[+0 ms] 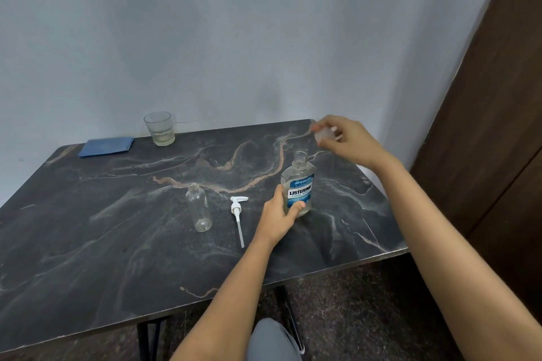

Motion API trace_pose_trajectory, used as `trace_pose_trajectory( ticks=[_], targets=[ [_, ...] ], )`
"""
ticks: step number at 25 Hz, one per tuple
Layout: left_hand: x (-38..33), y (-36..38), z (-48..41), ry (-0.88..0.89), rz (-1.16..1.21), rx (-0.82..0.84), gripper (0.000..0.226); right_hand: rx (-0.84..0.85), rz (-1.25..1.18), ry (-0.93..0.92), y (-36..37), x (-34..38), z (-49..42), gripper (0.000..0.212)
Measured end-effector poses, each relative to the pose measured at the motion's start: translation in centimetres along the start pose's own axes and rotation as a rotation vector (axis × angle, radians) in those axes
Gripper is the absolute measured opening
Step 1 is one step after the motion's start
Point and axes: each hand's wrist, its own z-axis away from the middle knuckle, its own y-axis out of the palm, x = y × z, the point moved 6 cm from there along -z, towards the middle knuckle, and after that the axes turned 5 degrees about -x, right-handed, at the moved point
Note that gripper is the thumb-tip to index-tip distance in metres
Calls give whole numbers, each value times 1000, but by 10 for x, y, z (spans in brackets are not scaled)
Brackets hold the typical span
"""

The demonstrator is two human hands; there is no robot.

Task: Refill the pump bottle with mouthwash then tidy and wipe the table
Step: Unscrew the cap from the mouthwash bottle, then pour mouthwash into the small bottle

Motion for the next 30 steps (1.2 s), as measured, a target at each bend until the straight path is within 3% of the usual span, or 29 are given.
trace_pose_trajectory(
  ticks=[4, 6, 10, 13, 15, 19, 23, 25, 27, 30],
  targets=[
    [-1, -4, 1, 1, -48, -60, 35, 195, 188, 306, 60, -77, 50, 21],
    [-3, -5, 3, 5, -61, -62, 37, 275, 207, 331, 84, -90, 71, 19],
    [-5, -5, 7, -21, -99, -74, 48, 248, 190, 314, 93, -95, 82, 29],
    [-3, -12, 8, -93, -24, -127, 76, 275, 216, 351, 95, -99, 84, 39],
    [-5, -18, 13, -127, 53, -174, 88, 187, 239, 349, 90, -93, 85, 50],
    [-37, -43, 32, -2, 156, -354, 67, -105, -101, 283, 77, -63, 77, 58],
    [-53, -94, 60, 130, 32, -591, 41, -2, -548, 343, 106, -41, 73, 58],
    [-39, -126, 80, 103, -105, -758, 46, 23, -601, 348, 121, -31, 77, 49],
    [-11, -152, 93, -53, -155, -854, 63, 12, -604, 338, 132, -26, 81, 43],
    [30, -168, 95, -289, -51, -721, 87, -9, -597, 329, 143, -19, 85, 39]
  ],
)
